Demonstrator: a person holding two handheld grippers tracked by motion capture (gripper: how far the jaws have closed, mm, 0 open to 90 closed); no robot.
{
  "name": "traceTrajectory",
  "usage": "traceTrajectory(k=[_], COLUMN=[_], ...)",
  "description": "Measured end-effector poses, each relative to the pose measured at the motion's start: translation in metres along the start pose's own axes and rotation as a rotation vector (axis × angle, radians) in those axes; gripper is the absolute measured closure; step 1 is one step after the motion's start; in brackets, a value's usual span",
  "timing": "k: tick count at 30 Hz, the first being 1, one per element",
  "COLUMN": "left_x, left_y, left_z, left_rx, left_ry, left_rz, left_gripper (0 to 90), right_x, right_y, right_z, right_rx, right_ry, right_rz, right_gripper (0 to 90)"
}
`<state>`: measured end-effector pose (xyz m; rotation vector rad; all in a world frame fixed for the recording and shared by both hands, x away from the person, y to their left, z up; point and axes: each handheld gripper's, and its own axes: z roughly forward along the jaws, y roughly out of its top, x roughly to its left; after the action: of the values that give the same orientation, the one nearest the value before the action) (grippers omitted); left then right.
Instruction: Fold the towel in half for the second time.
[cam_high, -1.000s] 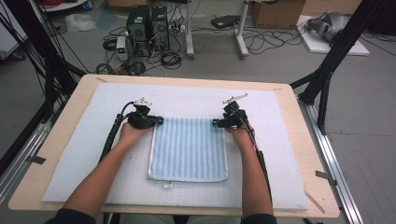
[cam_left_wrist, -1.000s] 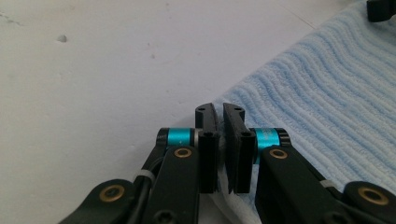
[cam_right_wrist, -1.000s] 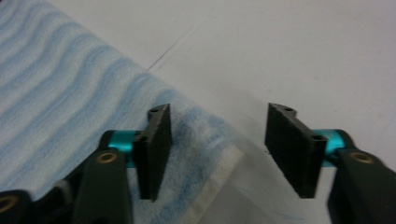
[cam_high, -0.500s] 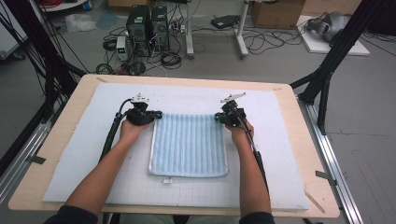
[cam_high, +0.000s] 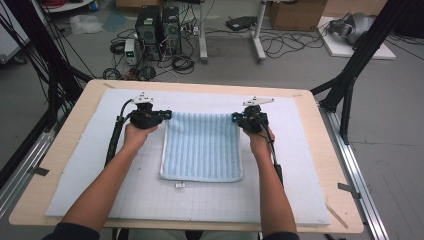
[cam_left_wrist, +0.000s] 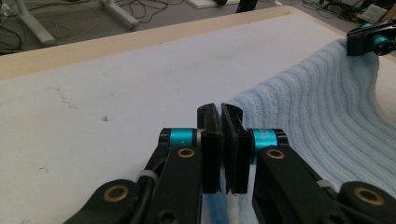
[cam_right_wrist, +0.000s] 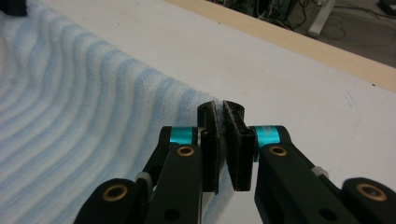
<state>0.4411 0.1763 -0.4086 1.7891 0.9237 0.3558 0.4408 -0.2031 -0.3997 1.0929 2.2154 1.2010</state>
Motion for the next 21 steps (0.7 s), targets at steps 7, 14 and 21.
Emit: traceTrajectory(k=[7, 14, 21], left_x=[-0.016, -0.033, -0.048], left_y=[-0.008, -0.024, -0.039], left_z=[-0.020, -0.038, -0.054], left_rx=[-0.027, -0.038, -0.033], left_ry=[-0.037, -0.067, -0.087], left_rz=[0.036, 0.065, 0.067], left_gripper=[85.9, 85.7, 85.1], right_x=[0.007, 0.021, 0.036], right_y=[-0.012, -0.025, -0.037], right_z=[-0.021, -0.039, -0.054], right_rx=[-0.048, -0.065, -0.052], right_ry=[0.057, 0.084, 0.085], right_rz=[0.025, -0.005, -0.028], right_gripper=[84.6, 84.2, 83.4])
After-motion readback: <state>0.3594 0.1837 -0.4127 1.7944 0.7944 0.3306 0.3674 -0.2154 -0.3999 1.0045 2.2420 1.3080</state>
